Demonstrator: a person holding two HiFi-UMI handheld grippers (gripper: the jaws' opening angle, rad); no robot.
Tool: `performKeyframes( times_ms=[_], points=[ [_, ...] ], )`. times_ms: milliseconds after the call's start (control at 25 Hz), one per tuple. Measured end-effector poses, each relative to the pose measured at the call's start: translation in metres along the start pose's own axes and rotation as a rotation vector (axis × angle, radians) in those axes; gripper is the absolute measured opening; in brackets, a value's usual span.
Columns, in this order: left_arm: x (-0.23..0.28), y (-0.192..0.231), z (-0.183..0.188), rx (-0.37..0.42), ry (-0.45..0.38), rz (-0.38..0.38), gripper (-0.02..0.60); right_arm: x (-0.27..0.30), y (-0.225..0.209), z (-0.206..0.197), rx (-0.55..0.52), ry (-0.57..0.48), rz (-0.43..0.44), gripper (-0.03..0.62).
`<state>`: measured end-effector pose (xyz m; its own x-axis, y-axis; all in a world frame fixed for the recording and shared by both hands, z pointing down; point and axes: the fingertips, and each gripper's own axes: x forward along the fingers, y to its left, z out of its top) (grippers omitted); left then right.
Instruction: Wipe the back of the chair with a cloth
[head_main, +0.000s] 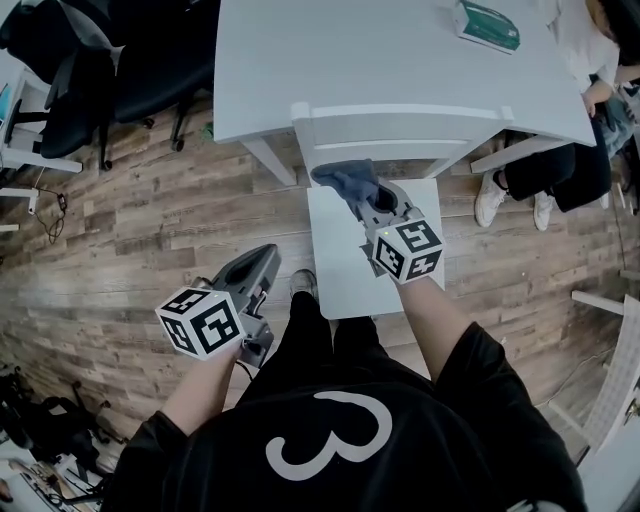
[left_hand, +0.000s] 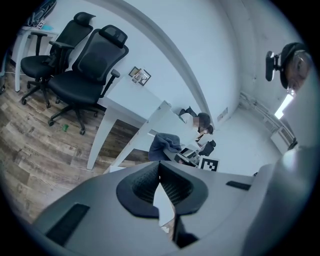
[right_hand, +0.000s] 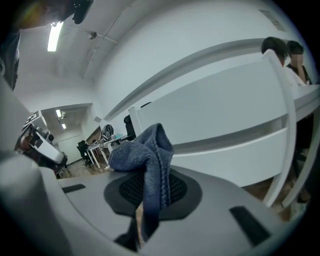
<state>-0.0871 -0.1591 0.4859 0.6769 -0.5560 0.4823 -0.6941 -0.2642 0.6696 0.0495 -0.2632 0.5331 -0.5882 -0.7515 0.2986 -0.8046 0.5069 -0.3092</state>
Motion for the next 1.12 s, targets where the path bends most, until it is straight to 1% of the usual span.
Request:
performKeyframes(
  times_ms=[240, 480, 880, 1120],
  points=[
    [-0.002, 0.031, 0.020, 0.023, 0.034, 0.008, 0.014, 0.036, 0.000, -0.017, 0.039, 0.013, -0.042, 0.048],
    [-0.001, 0.050, 0.029, 0.045, 0.070, 0.009, 0.014, 0.058, -0.006, -0.037, 0.093, 0.023, -0.097, 0.048],
    [0.007, 0.052, 0.032, 0.059, 0.093, 0.002, 0.014, 0.076, -0.014, -0.039, 0.114, 0.021, -0.119, 0.048],
    [0.010, 0.048, 0.028, 0.067, 0.099, 0.002, 0.014, 0.079, -0.017, -0.040, 0.103, 0.026, -0.130, 0.048]
  ],
)
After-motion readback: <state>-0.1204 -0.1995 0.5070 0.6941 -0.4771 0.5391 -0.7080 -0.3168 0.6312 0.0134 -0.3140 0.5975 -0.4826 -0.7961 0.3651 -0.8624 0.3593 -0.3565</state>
